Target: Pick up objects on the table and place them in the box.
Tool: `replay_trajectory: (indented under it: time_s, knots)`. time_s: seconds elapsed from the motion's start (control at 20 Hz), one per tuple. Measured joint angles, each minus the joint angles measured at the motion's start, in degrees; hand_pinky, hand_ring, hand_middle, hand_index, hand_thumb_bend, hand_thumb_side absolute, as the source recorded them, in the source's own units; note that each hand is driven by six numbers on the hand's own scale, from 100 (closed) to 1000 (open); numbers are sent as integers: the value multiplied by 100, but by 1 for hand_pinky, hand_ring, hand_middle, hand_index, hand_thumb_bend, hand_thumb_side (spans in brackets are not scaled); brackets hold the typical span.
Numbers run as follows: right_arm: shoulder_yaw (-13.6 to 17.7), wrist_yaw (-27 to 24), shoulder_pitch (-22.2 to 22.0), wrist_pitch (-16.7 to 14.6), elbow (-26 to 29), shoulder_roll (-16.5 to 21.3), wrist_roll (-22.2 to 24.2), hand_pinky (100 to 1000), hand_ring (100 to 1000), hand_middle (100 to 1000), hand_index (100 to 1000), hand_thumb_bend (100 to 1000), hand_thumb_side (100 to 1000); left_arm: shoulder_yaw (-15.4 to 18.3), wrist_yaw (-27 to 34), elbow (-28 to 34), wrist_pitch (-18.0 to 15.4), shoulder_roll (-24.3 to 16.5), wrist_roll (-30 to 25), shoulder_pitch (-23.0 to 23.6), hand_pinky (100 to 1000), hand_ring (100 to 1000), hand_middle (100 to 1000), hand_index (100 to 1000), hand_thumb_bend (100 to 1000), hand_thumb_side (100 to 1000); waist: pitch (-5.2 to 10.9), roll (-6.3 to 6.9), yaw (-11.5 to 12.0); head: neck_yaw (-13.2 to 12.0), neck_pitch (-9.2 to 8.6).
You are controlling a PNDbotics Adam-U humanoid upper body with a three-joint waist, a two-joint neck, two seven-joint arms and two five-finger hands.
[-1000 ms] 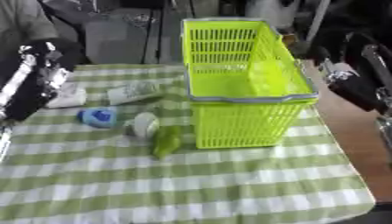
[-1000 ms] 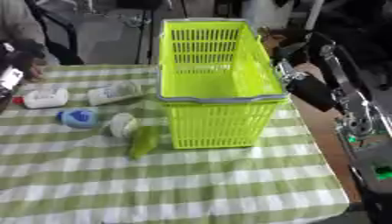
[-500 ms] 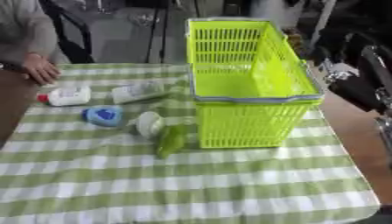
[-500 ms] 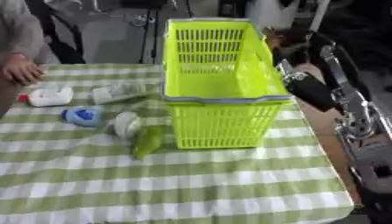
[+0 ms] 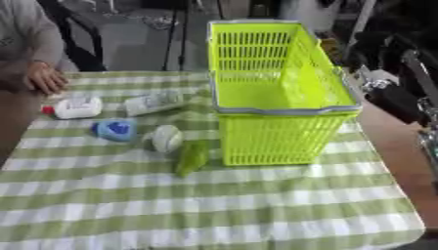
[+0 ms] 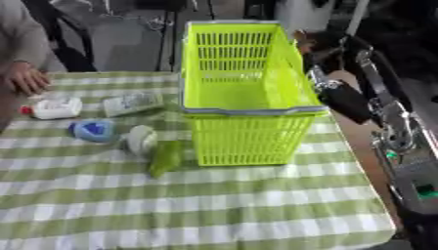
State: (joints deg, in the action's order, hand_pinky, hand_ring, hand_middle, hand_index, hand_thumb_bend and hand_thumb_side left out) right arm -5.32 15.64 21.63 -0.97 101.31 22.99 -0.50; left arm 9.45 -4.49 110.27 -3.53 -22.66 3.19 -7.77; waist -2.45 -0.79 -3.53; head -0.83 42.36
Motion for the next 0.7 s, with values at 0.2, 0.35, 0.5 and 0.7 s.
replay_trajectory:
  time_s: [0.2, 0.35, 0.5, 0.7]
  knots:
    - [0, 1, -1, 0, 0, 0, 0, 619, 572, 702, 858, 271, 582, 25, -80, 0, 42, 1, -47, 16, 536, 912, 665, 832, 323, 1000, 1, 1, 0, 2, 30]
    - [0, 1, -2, 0, 0, 0, 0, 619, 572, 702, 858, 271, 582, 28, -160, 0, 84, 1, -90, 24, 534, 910, 664, 834, 323, 1000, 7, 11, 1, 2, 30]
    - [0, 4, -2, 0, -1, 0, 0, 619, 572, 703, 858, 270, 582, 38, -217, 0, 124, 5, -131, 31, 533, 911, 664, 837, 333, 988, 14, 19, 6, 3, 30]
    - [1, 18, -3, 0, -1, 0, -1, 619, 572, 703, 858, 269, 583, 64, -237, 0, 148, 27, -170, 58, 534, 914, 669, 842, 348, 978, 15, 19, 6, 5, 30]
